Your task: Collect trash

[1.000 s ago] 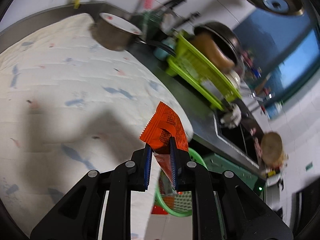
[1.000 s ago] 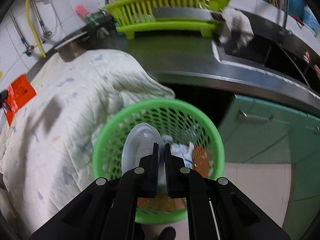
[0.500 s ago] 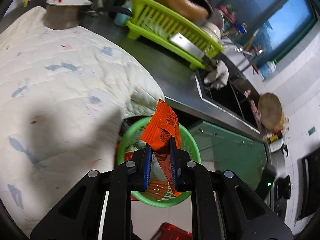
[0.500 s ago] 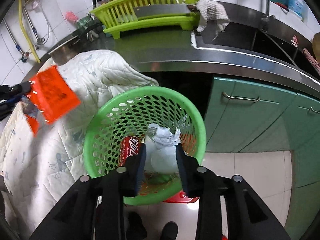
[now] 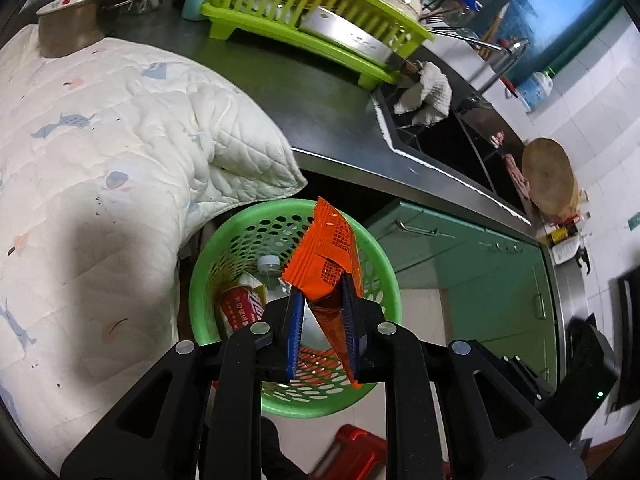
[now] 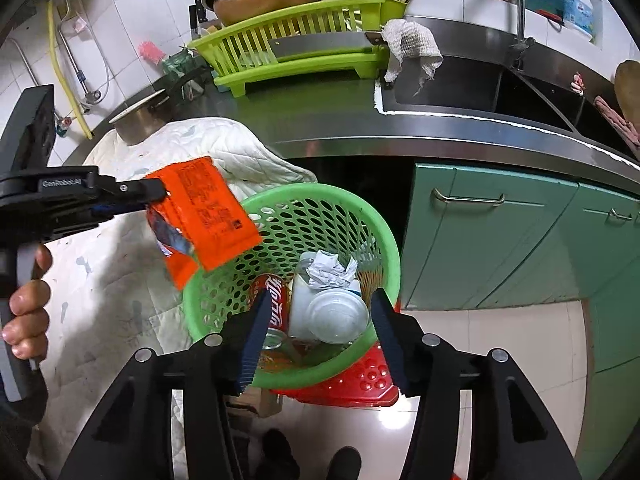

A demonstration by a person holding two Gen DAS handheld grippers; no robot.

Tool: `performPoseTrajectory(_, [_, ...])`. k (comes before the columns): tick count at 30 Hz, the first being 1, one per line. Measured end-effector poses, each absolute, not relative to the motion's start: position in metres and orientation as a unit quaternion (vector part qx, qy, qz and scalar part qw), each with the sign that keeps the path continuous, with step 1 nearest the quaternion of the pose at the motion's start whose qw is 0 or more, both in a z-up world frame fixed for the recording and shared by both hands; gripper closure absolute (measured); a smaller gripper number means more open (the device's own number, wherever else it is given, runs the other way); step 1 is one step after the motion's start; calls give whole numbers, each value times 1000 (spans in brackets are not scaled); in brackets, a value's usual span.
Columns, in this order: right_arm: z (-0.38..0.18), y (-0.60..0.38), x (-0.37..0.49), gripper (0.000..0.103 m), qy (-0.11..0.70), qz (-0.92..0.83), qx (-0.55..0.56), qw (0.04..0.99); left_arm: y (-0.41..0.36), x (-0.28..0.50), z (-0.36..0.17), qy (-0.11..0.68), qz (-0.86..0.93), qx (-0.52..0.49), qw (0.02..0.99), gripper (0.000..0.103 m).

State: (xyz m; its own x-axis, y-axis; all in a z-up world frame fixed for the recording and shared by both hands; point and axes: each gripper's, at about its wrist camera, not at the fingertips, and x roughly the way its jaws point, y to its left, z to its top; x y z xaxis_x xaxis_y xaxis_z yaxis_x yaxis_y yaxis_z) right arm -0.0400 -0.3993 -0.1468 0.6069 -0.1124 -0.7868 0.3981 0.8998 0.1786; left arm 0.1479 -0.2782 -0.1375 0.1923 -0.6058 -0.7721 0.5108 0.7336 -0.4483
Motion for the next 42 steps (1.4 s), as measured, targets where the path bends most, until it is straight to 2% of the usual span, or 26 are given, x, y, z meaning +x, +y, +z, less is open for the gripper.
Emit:
performPoseTrajectory(4, [-142, -393, -40, 49, 415, -142, 165, 883, -280, 145, -136, 522, -366, -43, 769, 76])
performPoseTrajectory(5, [-141, -392, -40, 49, 414, -141, 165, 884, -280, 145, -136, 523, -365, -42, 769, 69])
performPoseTrajectory(8, [-136, -387, -39, 46, 409, -136, 163, 887, -278, 143, -134, 523, -365, -44, 769, 66])
performPoseTrajectory(9, [-135, -386, -39, 46, 409, -135, 161, 888, -276, 142, -133, 522, -366, -44, 769, 61])
performPoseTrajectory(17, [-126, -378, -38, 42, 400, -129, 153, 895, -262, 135, -116, 502, -361, -38, 785, 52])
performPoseTrajectory(32, [-106, -353, -24, 29, 385, -101, 130, 908, -199, 125, -83, 452, -295, -9, 842, 27])
performPoseTrajectory(36, [-100, -343, -15, 26, 380, -87, 124, 913, -178, 122, -76, 436, -267, 4, 859, 24])
performPoseTrajectory(42, [-91, -326, -2, 21, 375, -63, 112, 918, -146, 118, -66, 415, -224, 18, 882, 12])
